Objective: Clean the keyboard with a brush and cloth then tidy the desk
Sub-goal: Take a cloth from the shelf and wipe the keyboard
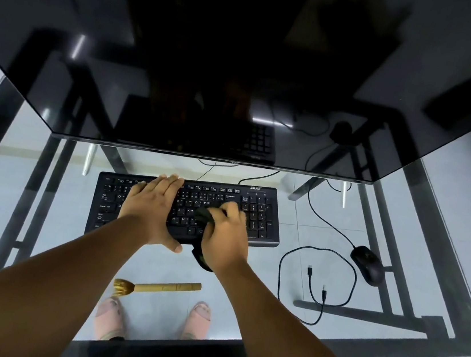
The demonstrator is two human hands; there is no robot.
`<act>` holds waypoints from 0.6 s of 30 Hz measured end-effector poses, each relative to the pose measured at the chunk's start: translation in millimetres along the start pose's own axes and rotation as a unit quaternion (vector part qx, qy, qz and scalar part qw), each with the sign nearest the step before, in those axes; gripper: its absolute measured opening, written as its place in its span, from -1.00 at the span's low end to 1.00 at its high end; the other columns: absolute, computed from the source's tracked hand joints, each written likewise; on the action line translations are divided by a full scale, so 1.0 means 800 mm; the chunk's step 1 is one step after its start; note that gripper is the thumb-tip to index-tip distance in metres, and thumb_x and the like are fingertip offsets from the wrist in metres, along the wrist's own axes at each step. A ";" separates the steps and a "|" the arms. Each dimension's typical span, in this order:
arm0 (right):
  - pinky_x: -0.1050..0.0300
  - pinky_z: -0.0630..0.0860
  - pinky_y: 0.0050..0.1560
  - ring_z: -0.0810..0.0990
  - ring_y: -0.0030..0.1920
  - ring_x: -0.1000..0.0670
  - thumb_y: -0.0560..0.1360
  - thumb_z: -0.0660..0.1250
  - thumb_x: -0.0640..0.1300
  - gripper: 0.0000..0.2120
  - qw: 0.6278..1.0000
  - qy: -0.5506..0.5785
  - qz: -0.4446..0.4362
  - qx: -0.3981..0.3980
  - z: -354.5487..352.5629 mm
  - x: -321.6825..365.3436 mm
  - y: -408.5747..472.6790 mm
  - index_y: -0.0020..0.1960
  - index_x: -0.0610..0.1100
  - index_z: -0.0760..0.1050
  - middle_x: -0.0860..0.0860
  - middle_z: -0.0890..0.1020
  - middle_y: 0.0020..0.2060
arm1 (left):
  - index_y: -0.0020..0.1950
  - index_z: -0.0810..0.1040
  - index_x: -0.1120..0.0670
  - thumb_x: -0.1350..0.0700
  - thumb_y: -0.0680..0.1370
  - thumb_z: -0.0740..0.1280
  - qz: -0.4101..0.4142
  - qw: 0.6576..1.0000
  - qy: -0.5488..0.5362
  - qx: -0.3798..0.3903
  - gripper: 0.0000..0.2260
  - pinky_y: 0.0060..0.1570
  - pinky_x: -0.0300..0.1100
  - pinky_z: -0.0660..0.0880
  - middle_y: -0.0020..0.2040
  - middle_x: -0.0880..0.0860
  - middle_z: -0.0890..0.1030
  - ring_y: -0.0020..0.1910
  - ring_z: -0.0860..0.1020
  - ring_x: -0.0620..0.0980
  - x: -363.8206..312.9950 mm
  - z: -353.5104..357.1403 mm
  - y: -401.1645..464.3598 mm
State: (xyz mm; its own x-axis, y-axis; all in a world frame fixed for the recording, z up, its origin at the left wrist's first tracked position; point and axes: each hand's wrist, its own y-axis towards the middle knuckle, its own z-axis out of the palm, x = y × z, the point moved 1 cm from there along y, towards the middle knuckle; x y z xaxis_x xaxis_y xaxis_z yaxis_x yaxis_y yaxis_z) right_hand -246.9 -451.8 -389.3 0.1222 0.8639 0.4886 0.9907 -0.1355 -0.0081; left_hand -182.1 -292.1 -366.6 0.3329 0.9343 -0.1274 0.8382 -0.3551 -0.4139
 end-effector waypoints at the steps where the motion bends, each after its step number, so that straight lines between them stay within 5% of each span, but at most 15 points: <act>1: 0.06 0.55 -0.09 0.39 0.07 -0.08 0.50 0.22 -0.25 -0.72 1.000 -0.006 -0.015 0.015 -0.001 -0.002 0.003 0.14 -0.11 0.59 -0.03 0.44 0.08 | 0.57 -0.23 -0.03 -0.45 0.09 0.46 0.004 1.000 0.001 -0.001 0.29 0.52 0.03 -0.02 0.59 -0.07 -0.09 0.57 -0.07 -0.03 0.002 -0.001 0.000; 6: 0.07 0.55 -0.02 0.41 0.05 -0.09 0.49 0.24 -0.27 -0.72 0.997 -0.007 0.047 -0.054 -0.011 -0.030 0.001 0.14 -0.12 0.61 -0.04 0.48 0.08 | 0.57 -0.25 -0.02 -0.40 0.12 0.49 0.016 1.000 0.016 0.009 0.29 0.52 0.01 -0.08 0.59 -0.08 -0.14 0.57 -0.09 -0.04 0.008 -0.002 -0.001; 18: 0.08 0.55 -0.09 0.41 0.06 -0.08 0.49 0.23 -0.30 -0.68 0.998 -0.019 0.025 -0.051 -0.019 -0.055 0.016 0.16 -0.09 0.61 -0.02 0.50 0.08 | 0.57 -0.20 0.04 -0.37 0.12 0.52 0.011 0.999 0.040 0.018 0.30 0.53 0.00 -0.07 0.59 -0.01 -0.11 0.57 -0.07 0.02 0.001 -0.006 0.003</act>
State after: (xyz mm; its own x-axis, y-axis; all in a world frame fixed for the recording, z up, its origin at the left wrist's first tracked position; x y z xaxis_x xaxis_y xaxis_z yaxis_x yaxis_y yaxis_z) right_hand -240.3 -498.9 -397.5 0.1751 0.8724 0.4563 0.9725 -0.2257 0.0583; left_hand -177.7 -292.5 -363.5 0.3855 0.9204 -0.0652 0.8151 -0.3728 -0.4434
